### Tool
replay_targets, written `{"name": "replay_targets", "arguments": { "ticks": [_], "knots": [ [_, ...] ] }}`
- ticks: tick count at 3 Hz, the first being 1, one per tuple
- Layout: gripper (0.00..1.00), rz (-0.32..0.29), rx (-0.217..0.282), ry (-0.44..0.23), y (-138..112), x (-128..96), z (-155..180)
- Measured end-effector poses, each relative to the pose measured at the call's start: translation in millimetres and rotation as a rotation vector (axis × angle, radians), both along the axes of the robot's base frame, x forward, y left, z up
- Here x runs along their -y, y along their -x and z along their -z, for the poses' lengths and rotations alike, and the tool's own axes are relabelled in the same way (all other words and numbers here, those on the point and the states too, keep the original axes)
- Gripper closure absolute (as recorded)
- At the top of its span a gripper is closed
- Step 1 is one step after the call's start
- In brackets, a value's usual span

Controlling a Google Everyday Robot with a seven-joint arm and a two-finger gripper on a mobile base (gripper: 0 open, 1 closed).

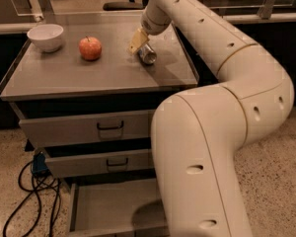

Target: Place redbull can into bottom drawer

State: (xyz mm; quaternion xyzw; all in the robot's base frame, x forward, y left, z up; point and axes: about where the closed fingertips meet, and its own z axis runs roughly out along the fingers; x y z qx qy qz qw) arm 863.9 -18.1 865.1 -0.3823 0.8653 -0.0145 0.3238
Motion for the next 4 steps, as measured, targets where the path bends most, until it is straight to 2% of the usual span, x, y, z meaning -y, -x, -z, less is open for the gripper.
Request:
{"name": "replay_targets", "arguments": {
  "ticks": [1, 2, 3, 4],
  "knots": [
    [0.00, -0.018, -0.078, -0.008, -3.3, -13.5, 36.7],
    [0.00, -0.019, -0.086, -0.009, -4.2, -14.6, 41.1],
    [0.15, -0.019, -0.086, -0.009, -4.2, -14.6, 41.2],
    [0.38, -0.019, -0.086, -0.009, -4.2, -14.6, 41.2]
  ]
}}
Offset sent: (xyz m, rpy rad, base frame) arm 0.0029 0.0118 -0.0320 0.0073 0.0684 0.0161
